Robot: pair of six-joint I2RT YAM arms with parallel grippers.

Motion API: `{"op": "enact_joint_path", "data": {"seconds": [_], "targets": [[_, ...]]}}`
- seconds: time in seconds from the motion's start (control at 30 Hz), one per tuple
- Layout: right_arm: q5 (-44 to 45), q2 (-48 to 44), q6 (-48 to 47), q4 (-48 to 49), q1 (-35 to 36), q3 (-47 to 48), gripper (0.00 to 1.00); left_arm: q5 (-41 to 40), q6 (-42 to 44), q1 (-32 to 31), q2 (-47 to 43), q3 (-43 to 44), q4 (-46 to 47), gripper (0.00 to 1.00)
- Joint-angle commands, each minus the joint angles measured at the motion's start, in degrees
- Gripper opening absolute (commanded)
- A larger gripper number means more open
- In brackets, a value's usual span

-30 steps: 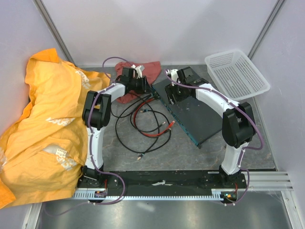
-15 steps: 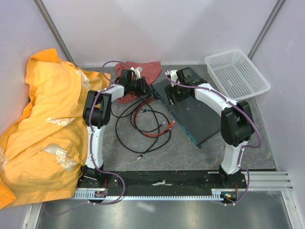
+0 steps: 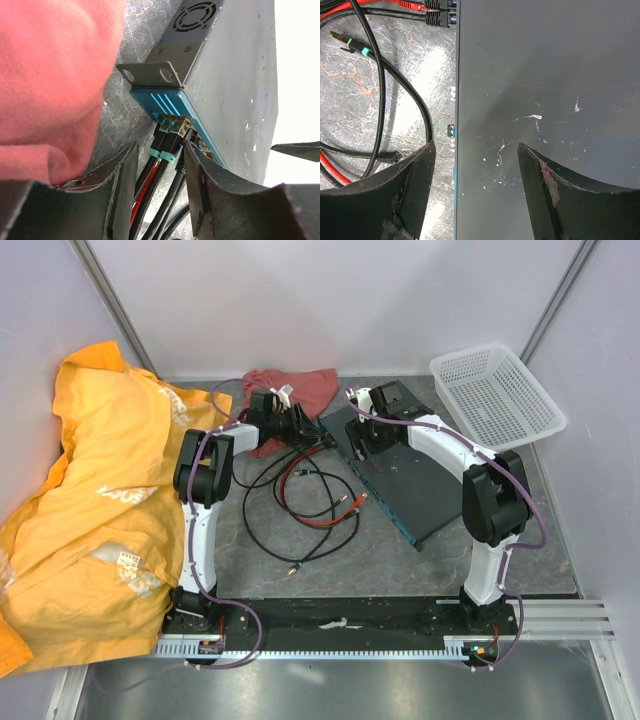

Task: Pull the plug from the switch port
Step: Pull the connector from the switch port.

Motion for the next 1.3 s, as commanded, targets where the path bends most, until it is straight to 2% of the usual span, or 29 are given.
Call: {"op": "enact_joint_path", "data": {"seconds": [0.0, 0.03, 0.07, 0.27, 0.33, 0.53, 0.6, 0.87, 0.97, 1.07, 1.2, 1.27], "targets": [[0.8, 0.1, -0.4, 0.4, -0.2, 1.5, 0.75, 4.5, -3.7, -2.3, 2.1, -1.6, 6.1, 0.49], [0.8, 0.1, -0.5, 0.4, -0.1, 1.6, 0.75, 5.2, -4.0, -2.3, 2.3, -1.9, 7.1, 0.49], [0.8, 0.1, -0.5, 0.5, -0.1, 1.5, 0.75, 9.3, -4.5, -2.2, 2.7, -2.5, 10.3, 0.50], [0.6, 0.7, -0.3, 0.7, -0.2, 1.9, 0.75, 15.3, -7.8, -2.2, 3.4, -5.2, 22.5, 0.49], [0.5, 1.0, -0.2, 0.7, -0.1, 2.2, 0.75, 12.6, -8.9, -2.1, 3.4, -5.0, 18.4, 0.49], [0.7, 1.5, -0.2, 0.7, -0.2, 2.9, 0.75, 6.4, -12.4, -0.9, 1.8, -8.1, 20.0, 0.46], [0.7, 1.5, -0.2, 0.7, -0.1, 2.7, 0.76, 3.6, -11.0, -0.5, 1.5, -8.0, 16.5, 0.46], [0.5, 2.1, -0.1, 0.7, -0.1, 2.9, 0.76, 2.4, -13.5, -0.9, 2.5, -5.9, 14.1, 0.46], [0.5, 2.5, 0.0, 0.7, -0.2, 3.2, 0.76, 3.4, -19.1, -0.8, 2.7, -7.8, 18.8, 0.48], [0.5, 3.1, 0.0, 0.7, 0.0, 3.8, 0.76, 3.7, -20.2, -0.9, 3.0, -8.8, 20.4, 0.49], [0.5, 3.3, 0.0, 0.6, 0.1, 4.0, 0.76, 3.4, -20.6, -0.8, 3.0, -9.2, 20.2, 0.51], [0.6, 3.4, -0.1, 0.6, 0.2, 4.1, 0.76, 1.9, -19.9, -0.8, 2.7, -8.7, 16.6, 0.50]]}}
